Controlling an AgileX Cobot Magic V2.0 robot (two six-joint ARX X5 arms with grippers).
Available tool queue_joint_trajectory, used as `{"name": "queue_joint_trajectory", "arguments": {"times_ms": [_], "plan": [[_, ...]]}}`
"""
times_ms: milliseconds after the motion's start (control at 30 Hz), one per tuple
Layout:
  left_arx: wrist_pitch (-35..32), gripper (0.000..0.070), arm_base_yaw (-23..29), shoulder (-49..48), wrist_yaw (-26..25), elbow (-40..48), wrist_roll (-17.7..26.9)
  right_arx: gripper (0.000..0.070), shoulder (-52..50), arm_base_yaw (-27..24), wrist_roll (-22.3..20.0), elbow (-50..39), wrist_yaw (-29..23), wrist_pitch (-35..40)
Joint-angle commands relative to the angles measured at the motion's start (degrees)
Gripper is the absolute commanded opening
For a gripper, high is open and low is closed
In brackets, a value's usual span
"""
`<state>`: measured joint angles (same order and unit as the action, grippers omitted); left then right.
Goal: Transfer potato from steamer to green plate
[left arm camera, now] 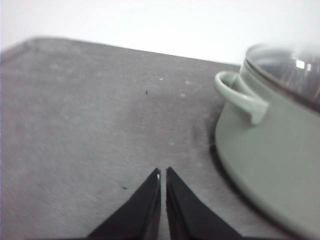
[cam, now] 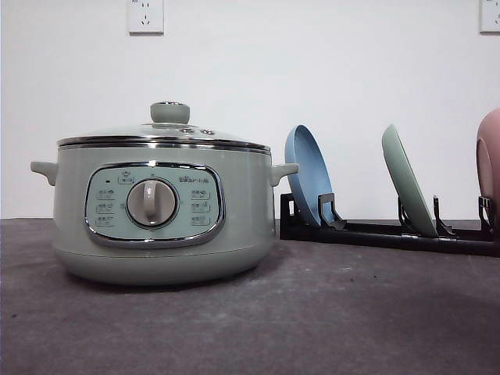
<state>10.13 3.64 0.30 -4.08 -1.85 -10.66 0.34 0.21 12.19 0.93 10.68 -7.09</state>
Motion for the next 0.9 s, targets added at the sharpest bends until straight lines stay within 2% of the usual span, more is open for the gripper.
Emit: {"name": "queue_joint_trajectory", "arguments": {"times_ms": [0,300,400,567,867], "plan": [[0.5,0.0015,0.2,-0.1,-0.2,1.2,-9.4,0.0000,-0.2,-0.1,4.5,-0.2,-0.2,0.2],[0.7,0.0010,0.2,-0.1,-1.6,0.1,-15.7,0.0000,-0.1,-0.1,11.5,0.2,1.7,0.6],[0.8,0.0010,0.2,-0.1,-3.3,-1.5,-16.0,0.0000,-0.1,-0.1,12.8,1.4,1.7,0.6],[2.6,0.0011,0.2,0.4,-4.0,-5.6,-17.6,0.0000,-0.1,-0.1,12.9,5.6,1.3,0.2],[5.8,0.0011,0.2,5.4,-5.4,-16.9,-16.7,0.0000,2.2,-0.1,10.8,16.9,0.9,-1.7]]}}
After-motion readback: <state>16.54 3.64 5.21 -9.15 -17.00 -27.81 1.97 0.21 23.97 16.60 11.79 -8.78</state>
